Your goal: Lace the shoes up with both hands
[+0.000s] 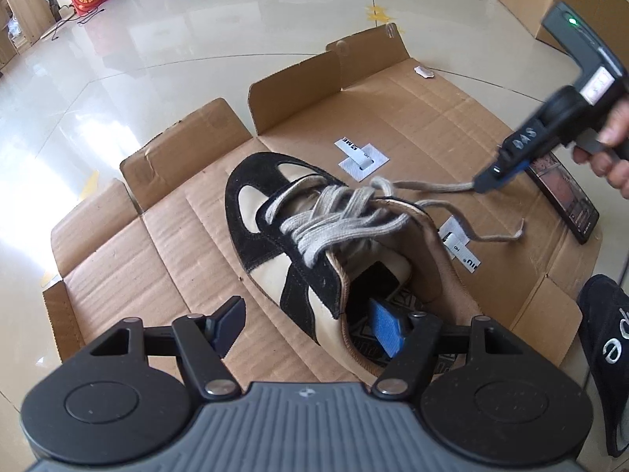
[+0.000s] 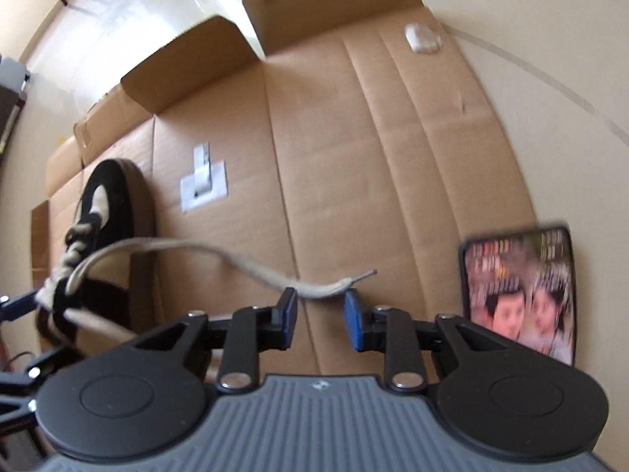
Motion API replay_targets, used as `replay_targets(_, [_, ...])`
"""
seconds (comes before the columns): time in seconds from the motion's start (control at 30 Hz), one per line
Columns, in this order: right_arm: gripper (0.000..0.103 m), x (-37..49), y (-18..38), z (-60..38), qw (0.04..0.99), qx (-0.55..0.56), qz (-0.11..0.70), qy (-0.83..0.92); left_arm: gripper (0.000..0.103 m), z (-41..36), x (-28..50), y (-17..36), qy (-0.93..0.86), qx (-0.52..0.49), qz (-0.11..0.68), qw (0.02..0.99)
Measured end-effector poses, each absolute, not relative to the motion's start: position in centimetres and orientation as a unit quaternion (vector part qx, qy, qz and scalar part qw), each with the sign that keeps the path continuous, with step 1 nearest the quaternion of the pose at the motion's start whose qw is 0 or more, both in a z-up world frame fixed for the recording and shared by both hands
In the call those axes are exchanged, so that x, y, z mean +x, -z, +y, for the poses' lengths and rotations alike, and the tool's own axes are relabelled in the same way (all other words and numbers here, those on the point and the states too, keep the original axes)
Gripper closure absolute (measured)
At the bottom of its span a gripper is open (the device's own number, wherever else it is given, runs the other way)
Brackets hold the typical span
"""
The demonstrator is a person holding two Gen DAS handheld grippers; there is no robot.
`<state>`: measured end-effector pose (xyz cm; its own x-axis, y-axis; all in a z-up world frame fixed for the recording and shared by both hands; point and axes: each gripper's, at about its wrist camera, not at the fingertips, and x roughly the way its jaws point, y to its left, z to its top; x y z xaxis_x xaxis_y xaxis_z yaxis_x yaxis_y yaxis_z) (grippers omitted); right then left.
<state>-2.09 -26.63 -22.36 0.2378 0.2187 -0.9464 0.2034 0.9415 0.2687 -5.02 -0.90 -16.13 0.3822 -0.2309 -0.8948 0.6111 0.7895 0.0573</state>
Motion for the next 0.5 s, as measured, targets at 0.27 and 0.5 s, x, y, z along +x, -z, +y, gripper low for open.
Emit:
replay_targets(0.27, [0.098, 0.6, 22.6, -23.8, 0.811, 0.079, 0.579, -0.035, 0.033, -0.3, -5.0, 16.4, 0.257, 0.193, 0.496, 0.807])
replay_targets(0.5, [0.081, 1.3, 22.5, -23.2, 0.823, 0.083, 0.559, -0.057, 0.033, 0.2, -5.2, 16.2, 0.259, 0.188, 0.497, 0.806])
